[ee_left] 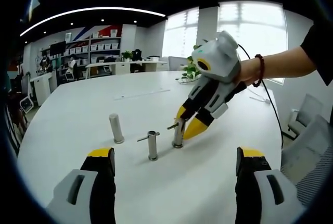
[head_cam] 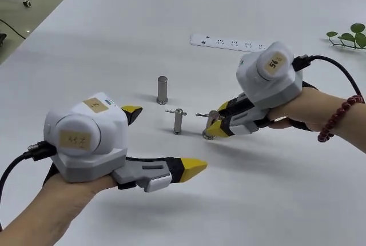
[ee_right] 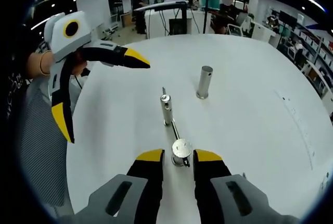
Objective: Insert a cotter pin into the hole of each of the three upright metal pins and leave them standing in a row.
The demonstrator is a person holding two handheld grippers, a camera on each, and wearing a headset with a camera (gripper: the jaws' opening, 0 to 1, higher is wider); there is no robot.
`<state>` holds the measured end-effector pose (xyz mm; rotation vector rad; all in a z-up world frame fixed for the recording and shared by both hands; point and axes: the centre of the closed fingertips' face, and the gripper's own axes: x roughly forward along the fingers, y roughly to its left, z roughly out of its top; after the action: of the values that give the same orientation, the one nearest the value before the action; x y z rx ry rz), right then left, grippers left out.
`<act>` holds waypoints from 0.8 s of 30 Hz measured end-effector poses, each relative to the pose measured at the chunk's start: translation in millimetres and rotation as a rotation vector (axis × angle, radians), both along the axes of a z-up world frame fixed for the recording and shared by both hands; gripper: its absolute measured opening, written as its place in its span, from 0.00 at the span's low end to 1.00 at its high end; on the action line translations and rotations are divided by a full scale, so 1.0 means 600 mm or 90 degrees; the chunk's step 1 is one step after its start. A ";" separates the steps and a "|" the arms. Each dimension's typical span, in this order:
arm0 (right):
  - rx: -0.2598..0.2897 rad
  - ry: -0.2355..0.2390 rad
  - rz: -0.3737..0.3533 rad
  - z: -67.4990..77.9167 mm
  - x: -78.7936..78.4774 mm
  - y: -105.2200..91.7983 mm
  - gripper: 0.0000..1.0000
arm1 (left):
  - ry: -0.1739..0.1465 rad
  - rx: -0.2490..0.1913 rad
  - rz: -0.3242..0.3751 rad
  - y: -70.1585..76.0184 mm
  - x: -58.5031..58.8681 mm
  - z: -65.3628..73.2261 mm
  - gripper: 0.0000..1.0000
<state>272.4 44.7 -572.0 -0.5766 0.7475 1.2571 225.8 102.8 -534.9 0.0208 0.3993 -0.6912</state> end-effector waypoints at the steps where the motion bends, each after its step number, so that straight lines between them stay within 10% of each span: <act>1: 0.008 0.003 -0.005 0.003 0.000 0.002 0.19 | -0.001 0.000 0.000 0.000 0.000 0.000 0.96; 24: 0.219 0.010 -0.147 0.074 0.055 0.100 0.32 | -0.028 0.011 0.012 0.006 0.008 0.010 0.98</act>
<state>305.3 104.4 -527.7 -0.1946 0.5753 1.1420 230.6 106.4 -529.1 0.0490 0.3636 -0.6679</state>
